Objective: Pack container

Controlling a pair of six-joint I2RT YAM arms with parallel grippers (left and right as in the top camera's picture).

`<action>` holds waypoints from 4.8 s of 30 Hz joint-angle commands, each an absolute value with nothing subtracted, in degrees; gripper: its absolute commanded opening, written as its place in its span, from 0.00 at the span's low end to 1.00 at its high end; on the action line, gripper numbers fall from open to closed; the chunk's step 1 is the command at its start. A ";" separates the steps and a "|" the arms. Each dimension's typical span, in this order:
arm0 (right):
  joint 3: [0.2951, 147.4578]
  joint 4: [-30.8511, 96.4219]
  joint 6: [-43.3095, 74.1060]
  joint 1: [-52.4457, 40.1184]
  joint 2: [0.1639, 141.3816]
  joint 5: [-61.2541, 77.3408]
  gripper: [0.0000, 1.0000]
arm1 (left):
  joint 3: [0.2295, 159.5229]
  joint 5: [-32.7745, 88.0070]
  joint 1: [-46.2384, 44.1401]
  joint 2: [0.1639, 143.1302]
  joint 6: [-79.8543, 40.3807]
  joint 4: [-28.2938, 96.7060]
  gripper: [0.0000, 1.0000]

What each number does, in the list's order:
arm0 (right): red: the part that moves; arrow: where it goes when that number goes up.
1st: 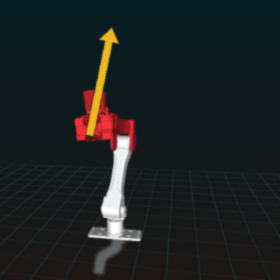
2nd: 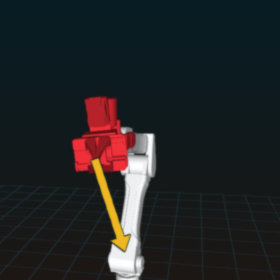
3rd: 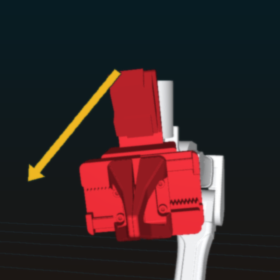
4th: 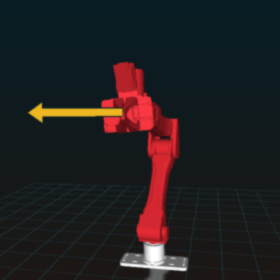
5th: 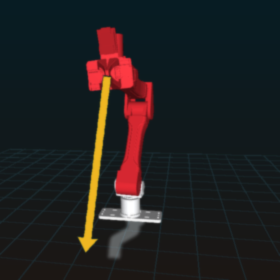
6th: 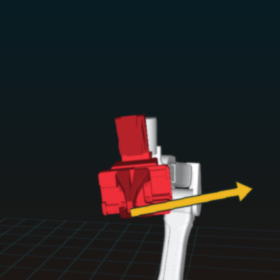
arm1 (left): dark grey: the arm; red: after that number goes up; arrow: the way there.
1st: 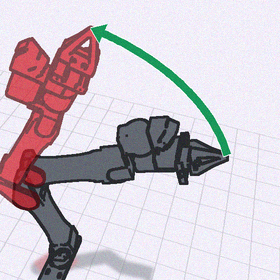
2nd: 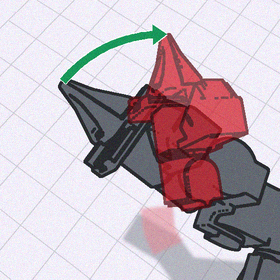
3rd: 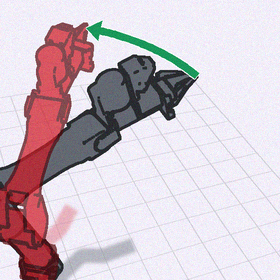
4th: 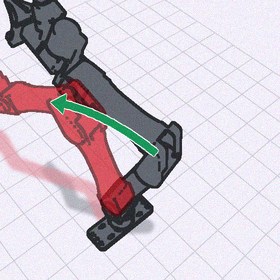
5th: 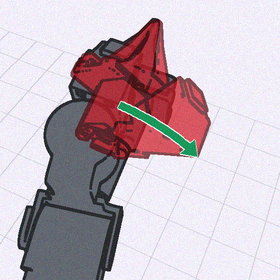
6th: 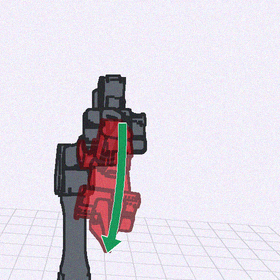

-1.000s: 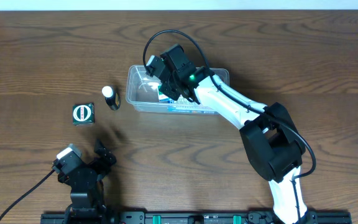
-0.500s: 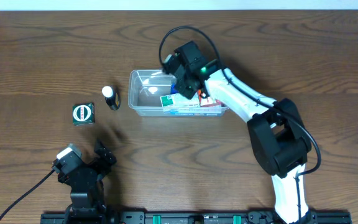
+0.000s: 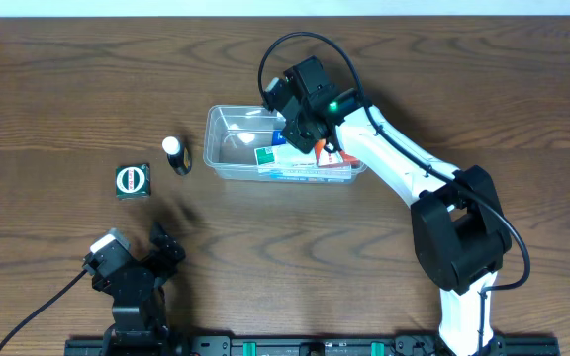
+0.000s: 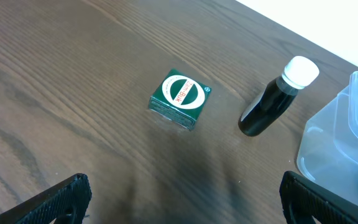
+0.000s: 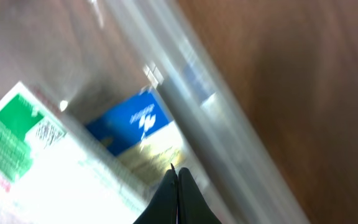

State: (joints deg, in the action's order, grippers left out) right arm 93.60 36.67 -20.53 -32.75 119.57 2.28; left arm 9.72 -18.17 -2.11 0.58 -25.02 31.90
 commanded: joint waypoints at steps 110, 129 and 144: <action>97.45 65.60 23.75 -2.63 85.03 3.88 0.99 | 8.69 -18.41 -2.39 0.23 -26.79 31.55 0.98; 97.45 65.60 23.75 -2.63 85.03 3.86 0.99 | 26.50 -0.40 -2.39 19.57 -34.81 30.57 0.98; 97.45 65.60 23.75 -2.63 85.03 3.88 0.99 | 79.22 -0.62 -1.93 74.56 -7.18 50.09 0.98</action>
